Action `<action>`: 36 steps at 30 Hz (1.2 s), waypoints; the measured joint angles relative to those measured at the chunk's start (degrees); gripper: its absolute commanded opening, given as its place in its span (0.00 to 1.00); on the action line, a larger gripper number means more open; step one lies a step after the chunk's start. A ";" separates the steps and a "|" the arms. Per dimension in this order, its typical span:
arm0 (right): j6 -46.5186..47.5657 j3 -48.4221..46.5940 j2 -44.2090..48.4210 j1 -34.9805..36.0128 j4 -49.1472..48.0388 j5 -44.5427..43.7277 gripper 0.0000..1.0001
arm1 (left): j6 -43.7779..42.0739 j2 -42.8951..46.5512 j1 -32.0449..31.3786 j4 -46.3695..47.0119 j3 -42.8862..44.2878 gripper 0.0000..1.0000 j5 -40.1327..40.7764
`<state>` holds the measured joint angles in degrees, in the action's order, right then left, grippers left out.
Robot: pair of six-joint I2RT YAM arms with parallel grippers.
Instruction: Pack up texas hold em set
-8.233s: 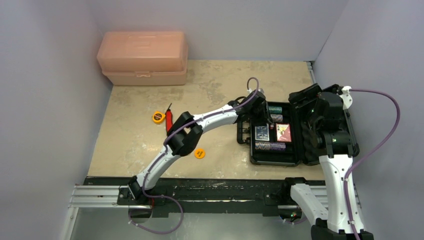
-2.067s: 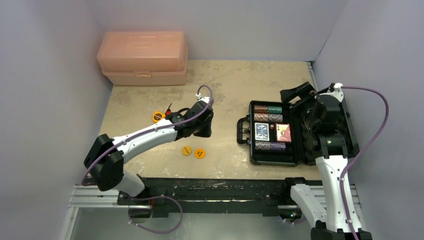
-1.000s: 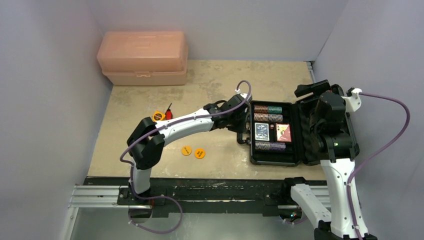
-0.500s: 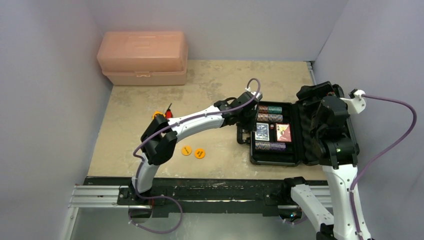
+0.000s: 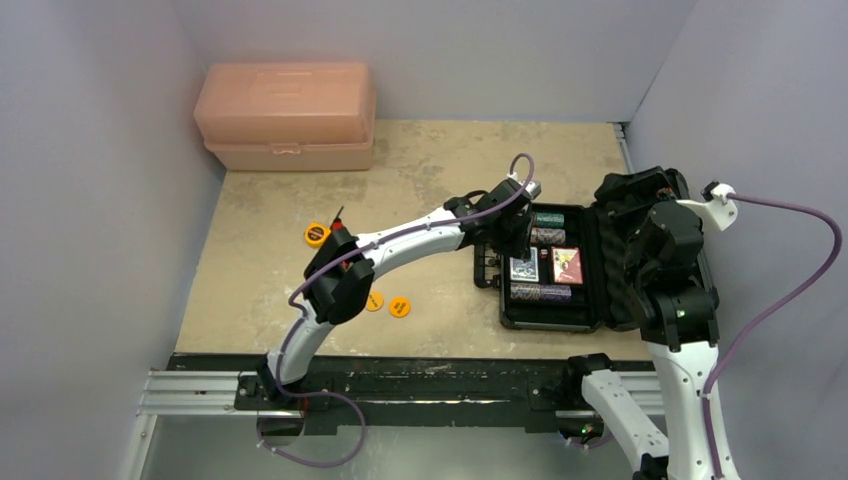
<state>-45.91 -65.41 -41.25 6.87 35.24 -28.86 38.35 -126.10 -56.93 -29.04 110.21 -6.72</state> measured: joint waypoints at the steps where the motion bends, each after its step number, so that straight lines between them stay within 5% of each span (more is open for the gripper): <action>1: 0.09 0.20 0.07 0.07 -0.07 0.02 0.99 | 0.02 -0.59 -0.09 -0.04 0.81 0.00 -0.37; 36: 1.62 2.14 1.20 2.58 -0.42 -0.42 0.99 | 6.10 -17.51 -1.36 4.15 16.24 0.00 -2.10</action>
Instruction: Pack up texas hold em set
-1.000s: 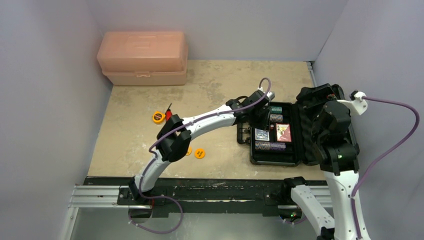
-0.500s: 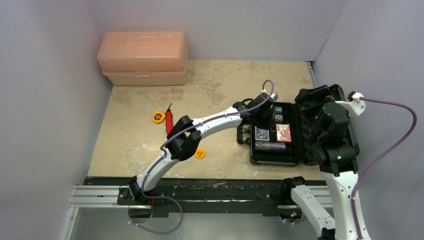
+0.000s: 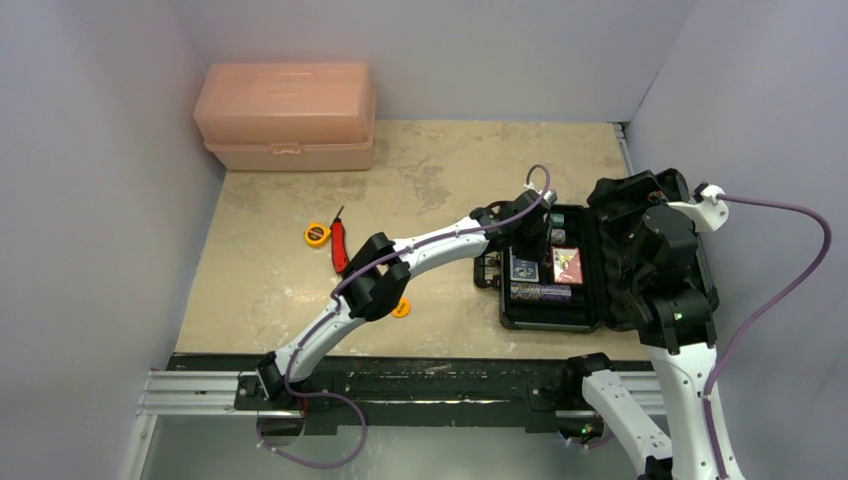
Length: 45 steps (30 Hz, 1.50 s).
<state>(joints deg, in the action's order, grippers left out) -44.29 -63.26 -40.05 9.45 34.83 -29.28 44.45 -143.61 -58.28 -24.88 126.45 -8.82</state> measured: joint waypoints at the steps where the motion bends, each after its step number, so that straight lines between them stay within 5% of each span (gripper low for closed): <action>1: 0.02 0.00 0.00 0.04 0.00 0.00 0.99 | -0.02 0.00 0.00 0.02 0.09 0.00 0.00; 11: 0.04 0.00 0.00 0.31 -0.13 0.00 0.99 | -0.04 -0.20 0.00 0.00 0.44 0.11 0.17; 28: 0.26 0.00 0.00 0.31 -0.13 0.02 0.99 | 0.11 -0.20 0.00 -0.11 0.44 0.50 2.27; 45: 0.44 0.02 -0.04 0.31 -0.15 0.04 0.99 | -0.55 1.18 0.00 -0.57 -1.31 0.51 2.84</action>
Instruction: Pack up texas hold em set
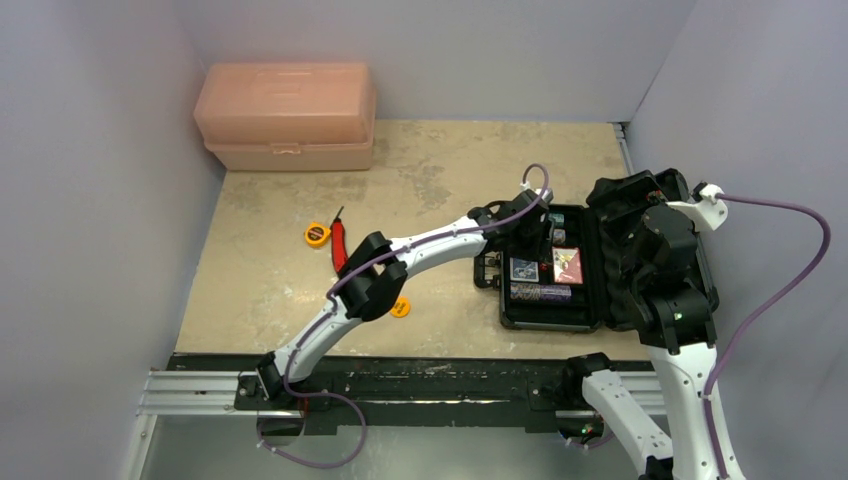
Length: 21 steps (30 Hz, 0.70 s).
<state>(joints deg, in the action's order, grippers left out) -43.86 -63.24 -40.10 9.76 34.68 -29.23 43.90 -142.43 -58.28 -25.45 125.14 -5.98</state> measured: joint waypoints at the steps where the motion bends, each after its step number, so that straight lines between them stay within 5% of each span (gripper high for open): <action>1: 0.00 0.00 0.00 0.00 0.00 0.00 0.99 | -0.20 0.59 0.00 0.00 -0.68 0.50 -0.02; 5: 0.02 -0.02 0.00 0.00 0.00 0.07 0.99 | -2.27 4.28 0.00 0.24 -4.13 0.51 -0.02; 21: 4.50 -0.02 -1.18 0.00 -3.69 6.38 0.99 | -15.78 36.48 0.33 7.87 -34.14 0.81 9.51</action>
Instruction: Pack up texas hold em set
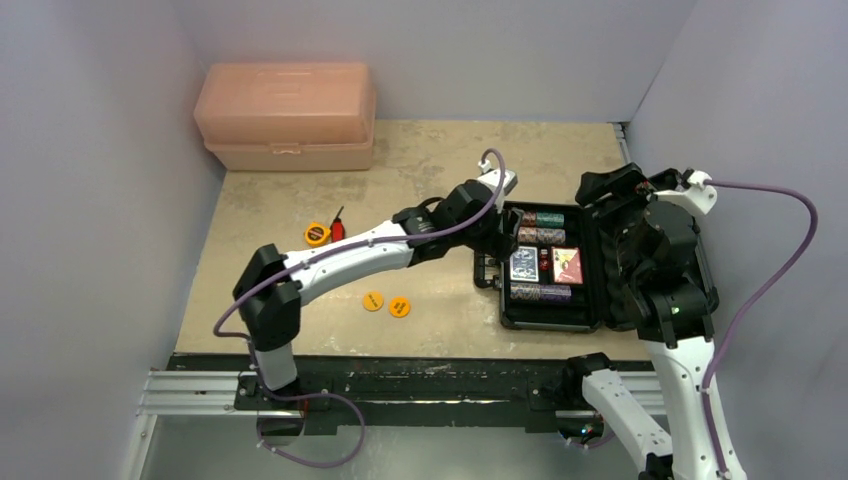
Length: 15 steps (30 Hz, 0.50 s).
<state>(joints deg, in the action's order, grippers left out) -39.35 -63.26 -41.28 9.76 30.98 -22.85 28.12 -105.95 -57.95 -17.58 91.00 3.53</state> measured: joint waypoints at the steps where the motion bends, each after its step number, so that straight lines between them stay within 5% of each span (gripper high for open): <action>1: 0.39 0.00 -0.04 0.00 -0.42 0.74 0.99 | -0.72 2.12 0.26 -0.02 -2.12 0.83 0.79; 10: 3.39 1.38 -1.09 0.00 -6.71 13.70 0.99 | -4.37 22.08 8.20 -2.69 -17.81 1.00 7.23; 15: 3.91 2.34 -3.67 0.07 -8.98 19.15 0.99 | -5.22 31.34 11.80 -7.13 -20.83 1.00 16.20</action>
<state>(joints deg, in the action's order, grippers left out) -35.44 -60.93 -44.95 9.82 22.00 -3.70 22.90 -74.61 -46.15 -24.71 70.17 19.73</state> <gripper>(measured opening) 0.987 0.997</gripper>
